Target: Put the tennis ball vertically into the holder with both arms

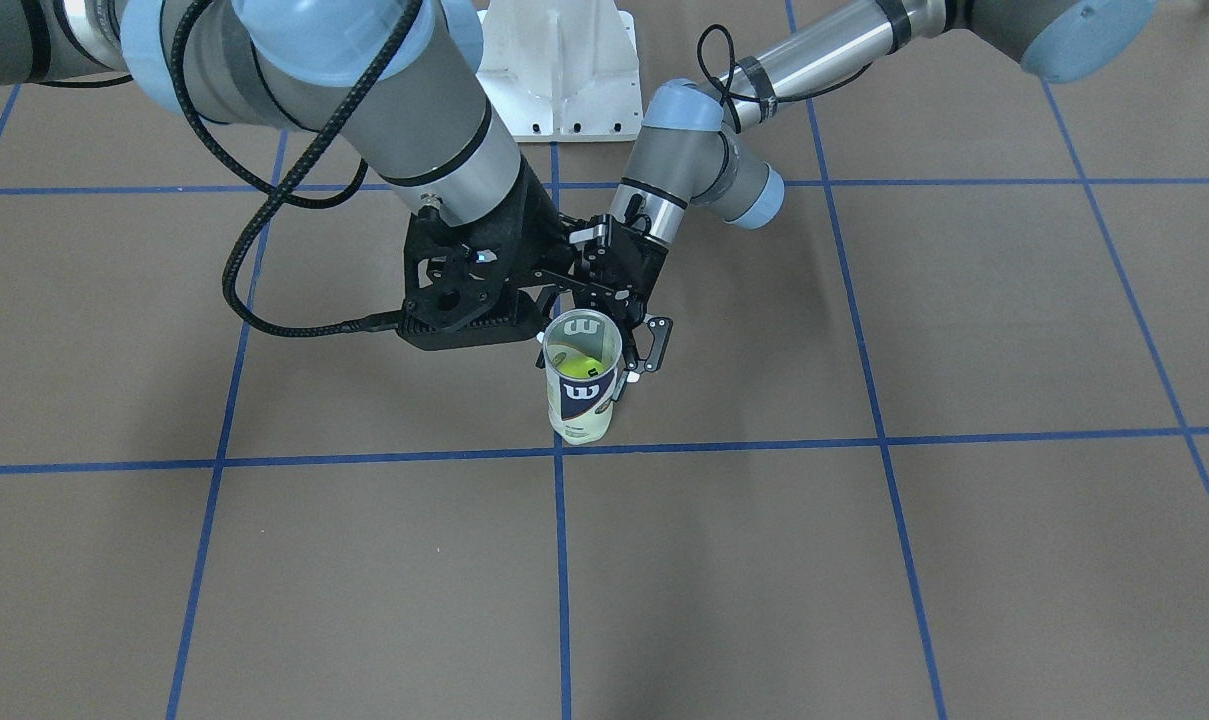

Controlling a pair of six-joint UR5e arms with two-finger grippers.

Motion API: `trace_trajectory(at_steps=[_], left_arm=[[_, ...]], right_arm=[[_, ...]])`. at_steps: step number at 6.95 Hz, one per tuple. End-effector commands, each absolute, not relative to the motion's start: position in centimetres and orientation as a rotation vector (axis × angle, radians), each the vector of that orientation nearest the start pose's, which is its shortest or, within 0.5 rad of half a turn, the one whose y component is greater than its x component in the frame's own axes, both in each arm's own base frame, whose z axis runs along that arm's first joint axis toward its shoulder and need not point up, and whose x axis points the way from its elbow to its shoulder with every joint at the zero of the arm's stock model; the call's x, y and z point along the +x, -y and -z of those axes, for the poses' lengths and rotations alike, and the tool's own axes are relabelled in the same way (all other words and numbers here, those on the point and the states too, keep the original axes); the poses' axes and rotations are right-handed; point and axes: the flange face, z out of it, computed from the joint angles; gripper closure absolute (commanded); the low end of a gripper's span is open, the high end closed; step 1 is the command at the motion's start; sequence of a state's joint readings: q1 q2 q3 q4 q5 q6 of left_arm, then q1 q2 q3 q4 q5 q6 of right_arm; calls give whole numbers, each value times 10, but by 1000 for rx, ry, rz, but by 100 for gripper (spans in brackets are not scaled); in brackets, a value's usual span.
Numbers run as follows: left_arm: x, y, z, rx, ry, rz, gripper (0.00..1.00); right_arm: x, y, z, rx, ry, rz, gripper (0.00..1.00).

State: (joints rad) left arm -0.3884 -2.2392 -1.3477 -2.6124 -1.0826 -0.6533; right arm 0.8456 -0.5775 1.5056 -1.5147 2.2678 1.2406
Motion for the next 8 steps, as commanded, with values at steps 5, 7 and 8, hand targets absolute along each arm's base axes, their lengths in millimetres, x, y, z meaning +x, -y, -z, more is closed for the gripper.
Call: trace_trajectory(at_steps=[5, 7, 8], left_arm=[[553, 340, -259, 1106, -923, -185, 1], [491, 304, -242, 995, -977, -297, 1], [462, 311, -232, 987, -980, -275, 0]], right_arm=[[-363, 592, -33, -32, 1148, -148, 0], [-325, 604, -66, 2, 1136, -170, 0], [-303, 595, -116, 28, 1110, -137, 0]])
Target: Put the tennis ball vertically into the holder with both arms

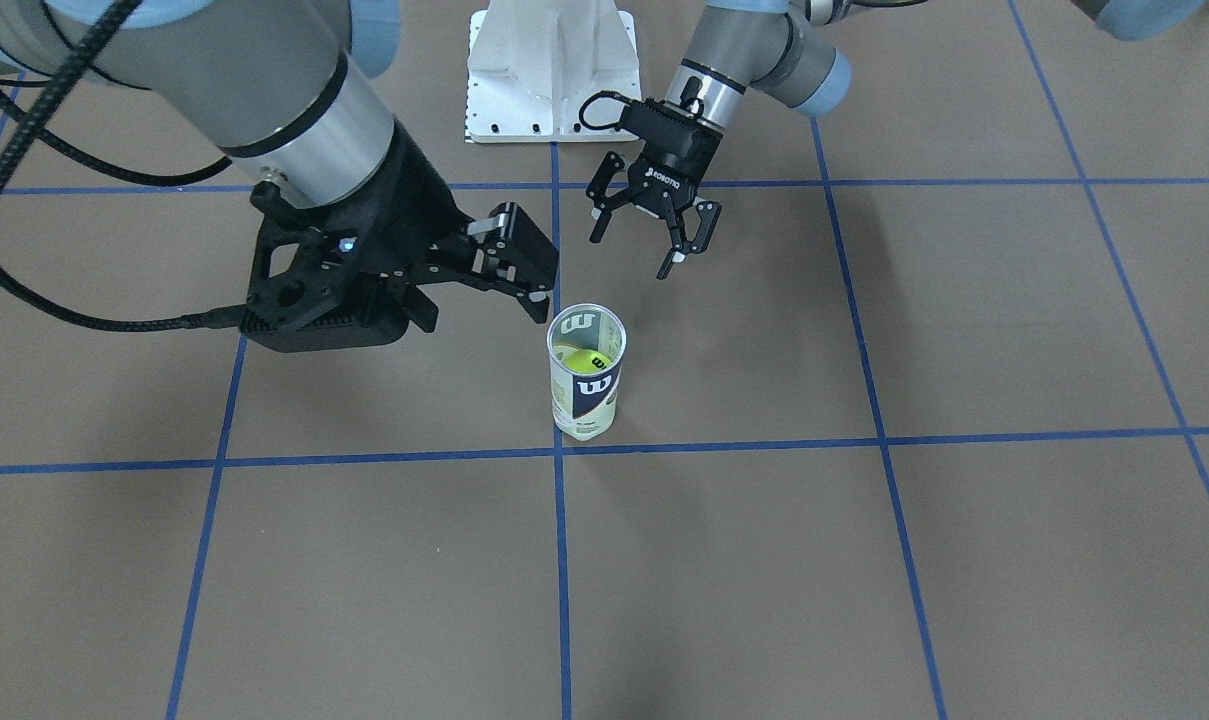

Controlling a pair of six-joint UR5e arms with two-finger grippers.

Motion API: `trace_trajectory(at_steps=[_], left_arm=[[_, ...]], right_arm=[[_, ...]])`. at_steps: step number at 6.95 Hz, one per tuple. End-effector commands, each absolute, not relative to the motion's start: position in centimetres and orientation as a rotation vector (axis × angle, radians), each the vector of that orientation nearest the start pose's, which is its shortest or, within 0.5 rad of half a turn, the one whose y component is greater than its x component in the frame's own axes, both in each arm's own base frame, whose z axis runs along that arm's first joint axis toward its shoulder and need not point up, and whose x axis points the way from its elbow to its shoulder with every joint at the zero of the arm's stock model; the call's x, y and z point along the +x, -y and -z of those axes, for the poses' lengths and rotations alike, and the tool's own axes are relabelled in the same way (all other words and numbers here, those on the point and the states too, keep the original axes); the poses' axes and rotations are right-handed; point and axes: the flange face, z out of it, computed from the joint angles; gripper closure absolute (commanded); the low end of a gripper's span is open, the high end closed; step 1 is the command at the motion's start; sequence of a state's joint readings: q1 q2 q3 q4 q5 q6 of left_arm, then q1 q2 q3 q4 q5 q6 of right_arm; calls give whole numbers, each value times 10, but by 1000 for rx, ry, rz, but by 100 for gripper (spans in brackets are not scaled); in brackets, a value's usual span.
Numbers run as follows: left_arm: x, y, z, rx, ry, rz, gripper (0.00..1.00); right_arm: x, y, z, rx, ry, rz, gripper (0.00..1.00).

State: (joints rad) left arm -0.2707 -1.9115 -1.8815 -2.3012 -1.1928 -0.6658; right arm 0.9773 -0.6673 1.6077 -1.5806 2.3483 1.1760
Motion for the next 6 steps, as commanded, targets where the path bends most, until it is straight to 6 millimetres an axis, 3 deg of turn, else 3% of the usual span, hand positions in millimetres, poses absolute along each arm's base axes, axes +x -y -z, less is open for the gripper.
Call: trace_trajectory(at_steps=[1, 2, 3, 4, 5, 6], left_arm=[[430, 355, -245, 936, -925, -258, 0], [378, 415, -256, 754, -927, -261, 0], [306, 469, -274, 566, -929, -237, 0], [248, 505, -300, 427, -918, -282, 0], [222, 527, -333, 355, -872, -305, 0], [194, 548, -393, 317, -798, -314, 0]], right_arm=[[-272, 601, -173, 71, 1064, -93, 0], [-244, 610, -223, 103, 1016, -43, 0], [-222, 615, -264, 121, 978, -1, 0], [-191, 619, -302, 145, 944, 34, 0], [-168, 621, -339, 151, 912, 61, 0], [-134, 618, -382, 163, 879, 99, 0]])
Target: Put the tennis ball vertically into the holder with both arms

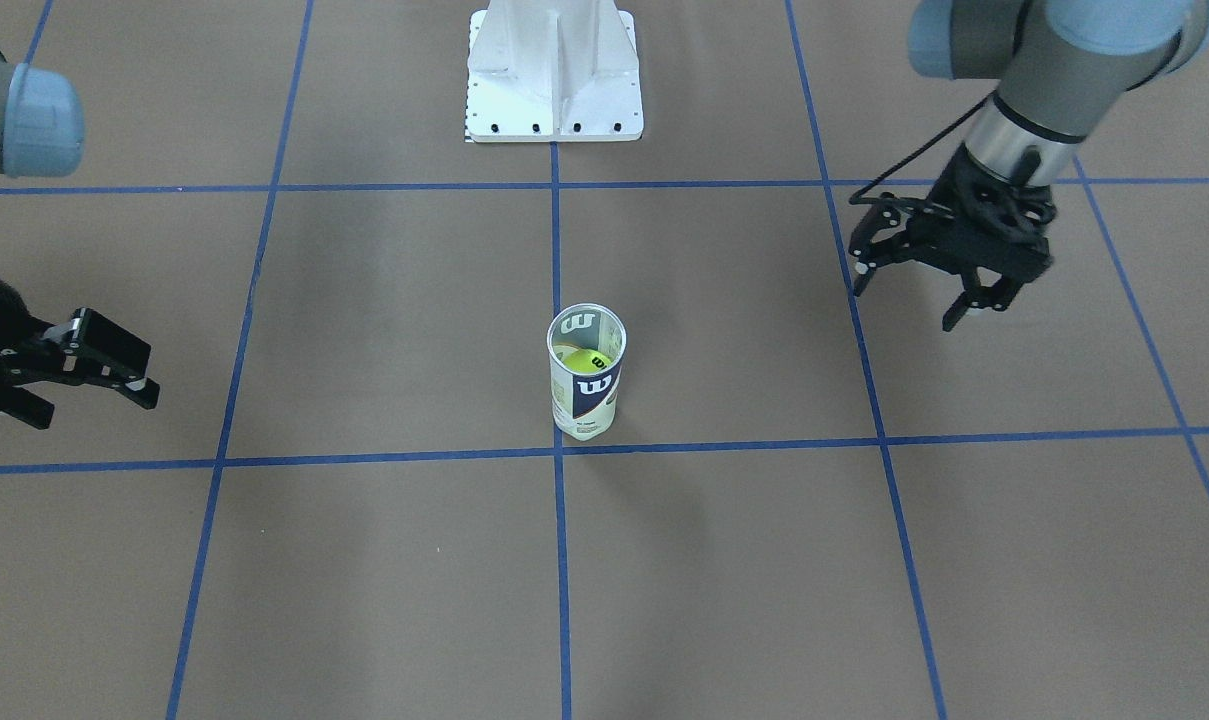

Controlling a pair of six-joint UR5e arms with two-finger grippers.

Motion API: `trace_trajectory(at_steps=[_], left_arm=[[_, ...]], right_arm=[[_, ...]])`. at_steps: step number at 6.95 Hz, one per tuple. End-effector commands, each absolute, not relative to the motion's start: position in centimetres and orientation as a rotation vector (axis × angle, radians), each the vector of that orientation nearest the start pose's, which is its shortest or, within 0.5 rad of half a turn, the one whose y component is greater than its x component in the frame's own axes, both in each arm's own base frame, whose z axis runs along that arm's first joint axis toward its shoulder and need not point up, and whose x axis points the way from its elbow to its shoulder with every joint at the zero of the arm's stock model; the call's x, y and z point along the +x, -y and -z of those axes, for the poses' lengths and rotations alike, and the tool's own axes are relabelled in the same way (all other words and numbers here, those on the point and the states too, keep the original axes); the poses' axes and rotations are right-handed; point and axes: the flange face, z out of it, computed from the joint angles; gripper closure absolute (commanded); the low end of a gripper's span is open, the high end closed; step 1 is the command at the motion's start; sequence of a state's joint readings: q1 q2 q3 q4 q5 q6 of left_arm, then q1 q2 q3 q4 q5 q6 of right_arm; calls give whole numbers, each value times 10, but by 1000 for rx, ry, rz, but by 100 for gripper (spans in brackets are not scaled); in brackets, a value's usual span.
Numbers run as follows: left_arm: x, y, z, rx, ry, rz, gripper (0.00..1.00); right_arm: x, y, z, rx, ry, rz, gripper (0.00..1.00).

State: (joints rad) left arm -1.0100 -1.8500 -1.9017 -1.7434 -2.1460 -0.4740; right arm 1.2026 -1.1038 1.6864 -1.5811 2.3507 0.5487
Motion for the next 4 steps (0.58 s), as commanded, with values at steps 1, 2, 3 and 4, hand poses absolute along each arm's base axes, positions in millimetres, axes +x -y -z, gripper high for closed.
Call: trace_trajectory(at_steps=[1, 2, 3, 4], left_arm=[[137, 584, -439, 280, -753, -198, 0], [99, 598, -462, 256, -741, -130, 0], [85, 596, -474, 231, -751, -103, 0], [58, 581, -509, 149, -799, -42, 0]], right_arm=[[-101, 602, -434, 145, 866, 125, 0], [-74, 577, -482, 117, 867, 101, 0], [-69, 562, -512, 96, 849, 88, 0], [-54, 551, -544, 60, 820, 50, 0]])
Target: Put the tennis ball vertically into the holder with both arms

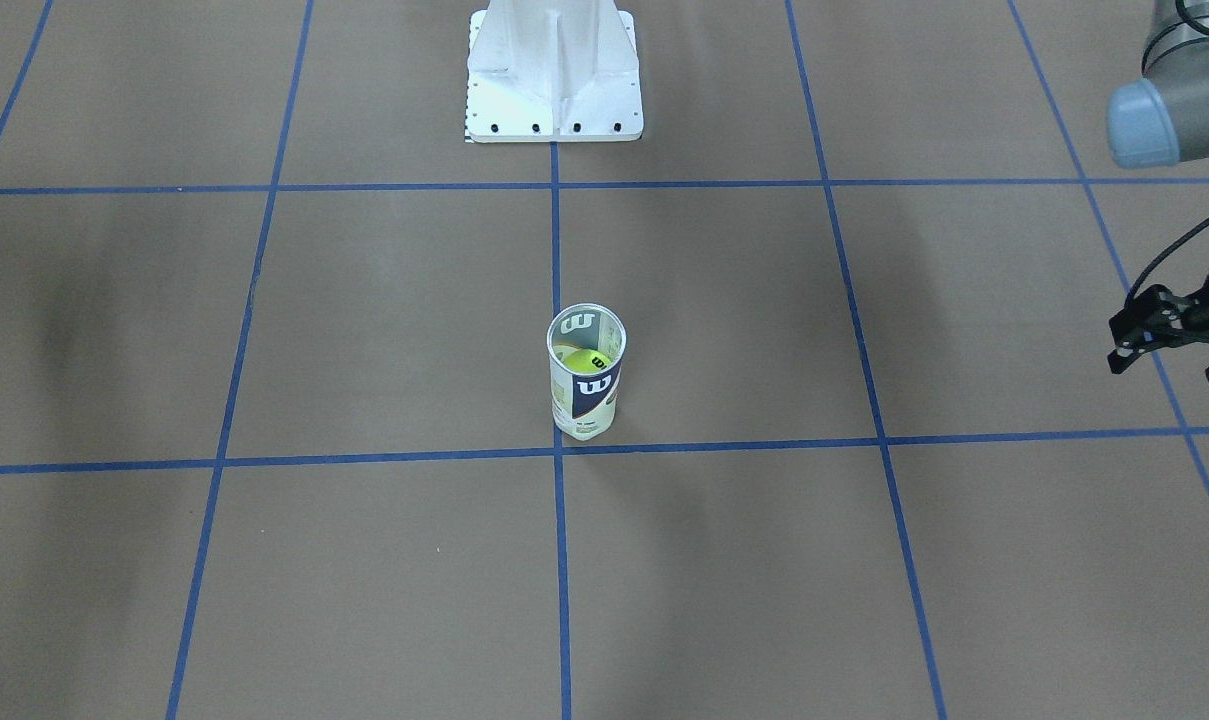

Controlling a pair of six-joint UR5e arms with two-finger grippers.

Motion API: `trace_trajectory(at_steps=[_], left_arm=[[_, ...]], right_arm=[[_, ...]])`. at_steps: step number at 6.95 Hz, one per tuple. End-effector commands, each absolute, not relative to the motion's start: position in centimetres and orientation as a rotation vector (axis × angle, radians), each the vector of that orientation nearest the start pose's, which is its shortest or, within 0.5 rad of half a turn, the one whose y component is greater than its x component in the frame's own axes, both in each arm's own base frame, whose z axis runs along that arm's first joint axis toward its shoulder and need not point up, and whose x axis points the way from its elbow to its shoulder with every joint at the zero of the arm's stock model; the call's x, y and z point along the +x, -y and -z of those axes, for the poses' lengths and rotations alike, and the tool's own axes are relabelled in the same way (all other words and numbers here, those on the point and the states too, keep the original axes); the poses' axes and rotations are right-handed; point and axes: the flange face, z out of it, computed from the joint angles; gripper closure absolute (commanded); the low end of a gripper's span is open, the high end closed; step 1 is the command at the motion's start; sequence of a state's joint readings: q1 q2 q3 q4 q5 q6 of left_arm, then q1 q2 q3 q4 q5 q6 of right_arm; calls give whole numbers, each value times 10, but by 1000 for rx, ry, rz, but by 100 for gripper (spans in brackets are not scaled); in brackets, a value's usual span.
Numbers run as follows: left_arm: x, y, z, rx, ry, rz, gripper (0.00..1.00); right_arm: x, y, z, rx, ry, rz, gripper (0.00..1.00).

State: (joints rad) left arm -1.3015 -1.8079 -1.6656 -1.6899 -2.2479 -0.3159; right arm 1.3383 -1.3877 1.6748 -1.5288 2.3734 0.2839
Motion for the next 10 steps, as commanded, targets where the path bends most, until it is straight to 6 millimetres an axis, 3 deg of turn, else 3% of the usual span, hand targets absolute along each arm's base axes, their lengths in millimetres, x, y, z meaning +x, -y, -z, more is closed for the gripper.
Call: trace_trajectory(at_steps=[1, 2, 3, 4, 5, 8, 10], left_arm=[[24, 568, -537, 92, -854, 24, 0], [4, 542, -584, 67, -850, -16, 0], [-31, 540, -611, 104, -840, -74, 0], [-43, 539, -624, 112, -838, -91, 0], [-44, 539, -623, 114, -838, -91, 0], [-42, 552, -610, 130, -831, -95, 0], [-43, 552, -611, 128, -831, -88, 0]], right_arm=[[-20, 542, -572, 34, 808, -23, 0], [2, 515, -591, 18, 804, -65, 0], [19, 492, -605, 14, 804, -82, 0], [40, 477, -616, 41, 807, -38, 0], [53, 464, -631, 37, 809, -25, 0], [66, 444, -648, 4, 812, -51, 0], [72, 432, -640, -26, 844, -96, 0]])
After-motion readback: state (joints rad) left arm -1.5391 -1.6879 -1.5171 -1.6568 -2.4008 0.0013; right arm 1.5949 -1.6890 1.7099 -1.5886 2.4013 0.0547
